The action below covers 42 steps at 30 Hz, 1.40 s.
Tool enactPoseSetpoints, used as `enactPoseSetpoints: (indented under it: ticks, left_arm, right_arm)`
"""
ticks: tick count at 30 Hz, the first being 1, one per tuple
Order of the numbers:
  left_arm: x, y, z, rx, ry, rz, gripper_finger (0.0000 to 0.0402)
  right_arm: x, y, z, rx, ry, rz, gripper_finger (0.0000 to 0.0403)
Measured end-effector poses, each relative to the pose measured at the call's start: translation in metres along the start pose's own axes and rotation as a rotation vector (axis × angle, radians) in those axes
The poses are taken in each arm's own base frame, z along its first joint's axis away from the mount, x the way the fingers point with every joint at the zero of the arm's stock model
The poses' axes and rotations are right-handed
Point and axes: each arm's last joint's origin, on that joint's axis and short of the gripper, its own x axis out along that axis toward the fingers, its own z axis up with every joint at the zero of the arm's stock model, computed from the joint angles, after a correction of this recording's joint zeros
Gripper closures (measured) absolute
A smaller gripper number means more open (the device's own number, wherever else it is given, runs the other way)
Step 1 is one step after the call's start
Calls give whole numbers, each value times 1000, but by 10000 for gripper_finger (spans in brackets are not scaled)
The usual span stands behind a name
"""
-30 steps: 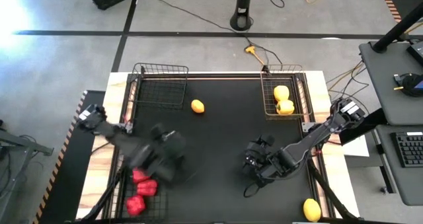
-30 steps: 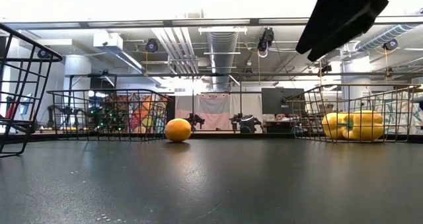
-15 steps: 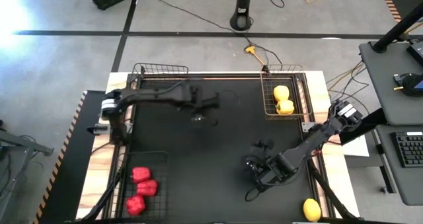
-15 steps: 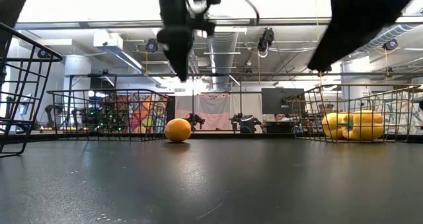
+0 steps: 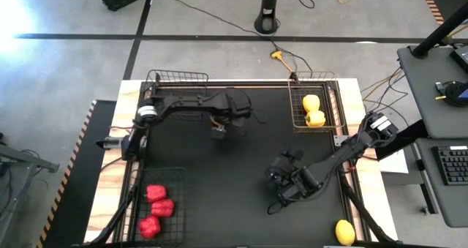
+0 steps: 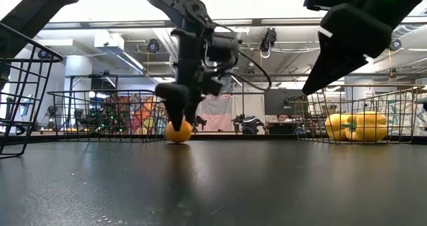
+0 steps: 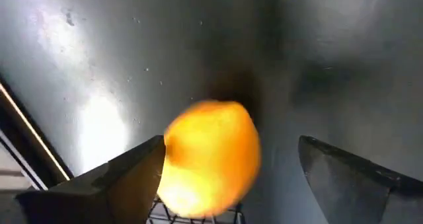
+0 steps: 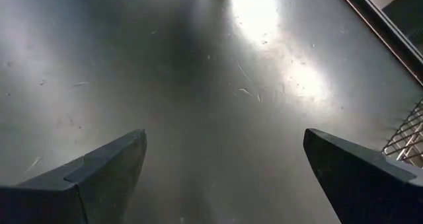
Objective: Sort produce into baskets
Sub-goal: Put the top yellow lemon into the top black wire basket
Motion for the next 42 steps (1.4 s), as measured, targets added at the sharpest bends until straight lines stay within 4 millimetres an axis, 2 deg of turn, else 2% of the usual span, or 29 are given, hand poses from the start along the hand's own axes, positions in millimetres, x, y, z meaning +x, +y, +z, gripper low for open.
enactPoseSetpoints:
  ticks: [5, 13, 20, 24, 26, 28, 34, 36, 38, 42]
  left_arm:
    - [16, 3, 2, 12, 78, 72, 74]
    - [23, 3, 3, 0, 104, 87, 82]
    - [37, 9, 1, -45, 140, 80, 143]
    - [34, 11, -1, -90, 134, 90, 178]
    - [25, 13, -3, -127, 119, 98, 178]
    - [7, 17, -7, -175, 90, 127, 178]
    - [-69, 25, -35, -288, -87, 202, 176]
    - [-91, 34, -55, -365, -148, 222, 175]
    - [-106, 49, -80, -493, -182, 238, 176]
    - [-114, 77, -137, -802, -148, 230, 177]
  right_arm:
    - [-1, 1, 0, 39, -2, 7, 3]
    - [0, 2, 0, 85, 1, 12, 3]
    - [0, 2, 0, 99, 0, 16, 3]
    - [0, 2, 0, 102, 1, 17, 3]
    - [0, 2, 0, 98, 4, 19, 3]
    - [0, 3, -1, 98, 15, 25, 3]
    - [-2, 4, -3, 111, 44, 49, 3]
    - [-3, 5, -4, 123, 43, 53, 3]
    - [-4, 6, -4, 143, 40, 60, 3]
    - [-8, 11, -6, 159, 23, 93, 3]
